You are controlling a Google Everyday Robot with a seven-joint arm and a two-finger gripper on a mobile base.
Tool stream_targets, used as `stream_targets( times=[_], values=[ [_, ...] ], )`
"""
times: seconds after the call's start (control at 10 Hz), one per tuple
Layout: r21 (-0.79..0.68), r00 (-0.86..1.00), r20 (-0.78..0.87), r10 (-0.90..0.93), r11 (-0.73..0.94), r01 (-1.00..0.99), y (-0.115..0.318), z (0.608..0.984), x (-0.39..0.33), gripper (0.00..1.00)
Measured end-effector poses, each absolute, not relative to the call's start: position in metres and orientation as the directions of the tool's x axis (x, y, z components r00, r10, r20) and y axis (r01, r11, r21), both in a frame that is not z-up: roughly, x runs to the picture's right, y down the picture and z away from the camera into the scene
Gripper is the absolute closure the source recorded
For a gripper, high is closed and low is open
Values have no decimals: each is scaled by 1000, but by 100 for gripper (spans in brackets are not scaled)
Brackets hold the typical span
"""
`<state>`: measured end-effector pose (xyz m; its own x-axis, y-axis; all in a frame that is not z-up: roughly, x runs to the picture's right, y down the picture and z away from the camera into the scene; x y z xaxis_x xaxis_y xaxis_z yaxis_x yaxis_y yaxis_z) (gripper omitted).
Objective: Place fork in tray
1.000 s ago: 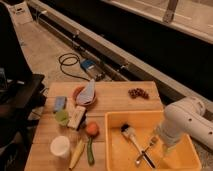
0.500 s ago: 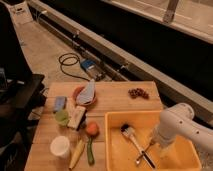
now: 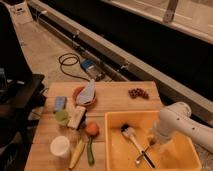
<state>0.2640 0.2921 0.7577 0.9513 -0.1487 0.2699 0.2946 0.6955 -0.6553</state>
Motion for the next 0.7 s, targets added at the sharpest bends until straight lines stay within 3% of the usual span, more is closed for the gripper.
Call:
stream_targets(
  times=[0.2,0.7],
  values=[
    [-667,956,271,-109,695,269,300,768,274,43],
    [-667,958,266,-109,696,265,298,767,278,91]
  ],
)
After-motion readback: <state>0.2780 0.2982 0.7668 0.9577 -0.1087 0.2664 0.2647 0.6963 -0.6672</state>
